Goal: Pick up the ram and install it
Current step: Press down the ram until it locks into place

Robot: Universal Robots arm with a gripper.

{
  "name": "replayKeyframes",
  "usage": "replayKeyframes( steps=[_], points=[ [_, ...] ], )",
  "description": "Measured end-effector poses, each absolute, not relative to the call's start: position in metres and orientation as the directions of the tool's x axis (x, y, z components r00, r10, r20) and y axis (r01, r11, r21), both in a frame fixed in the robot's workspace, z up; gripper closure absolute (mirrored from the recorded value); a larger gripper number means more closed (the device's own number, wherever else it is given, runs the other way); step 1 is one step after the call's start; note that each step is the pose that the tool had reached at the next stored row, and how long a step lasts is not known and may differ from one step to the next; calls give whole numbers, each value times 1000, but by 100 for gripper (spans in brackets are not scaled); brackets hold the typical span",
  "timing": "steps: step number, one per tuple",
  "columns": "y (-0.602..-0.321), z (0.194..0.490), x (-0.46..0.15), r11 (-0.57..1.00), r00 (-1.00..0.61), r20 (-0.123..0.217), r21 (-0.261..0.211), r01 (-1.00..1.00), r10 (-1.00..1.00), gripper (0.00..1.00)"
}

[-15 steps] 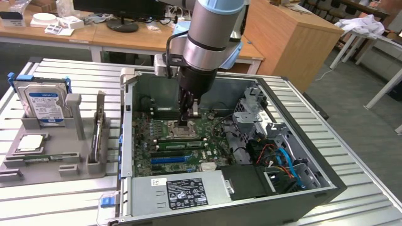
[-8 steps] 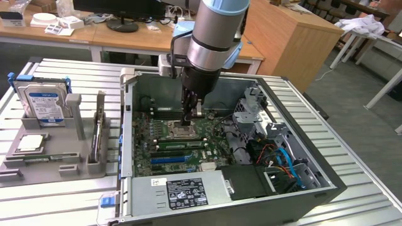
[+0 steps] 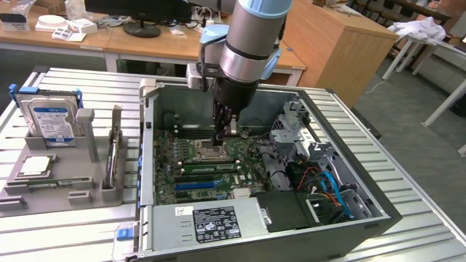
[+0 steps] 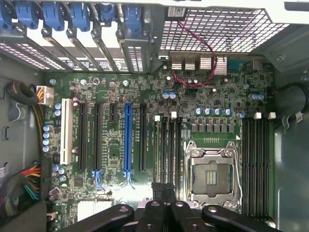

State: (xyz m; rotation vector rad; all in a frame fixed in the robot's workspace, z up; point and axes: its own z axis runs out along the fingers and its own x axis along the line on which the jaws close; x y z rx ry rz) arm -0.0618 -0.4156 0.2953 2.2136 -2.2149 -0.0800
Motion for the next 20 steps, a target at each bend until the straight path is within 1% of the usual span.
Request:
replayKeyframes(
  steps=[5, 14, 20],
  points=[
    [-415, 297, -62, 0, -1, -30, 43, -999, -1000, 89],
    [-416, 317, -62, 0, -1, -30, 43, -999, -1000, 89],
    [-416, 317, -60, 0, -1, -29, 43, -999, -1000, 89]
  ],
)
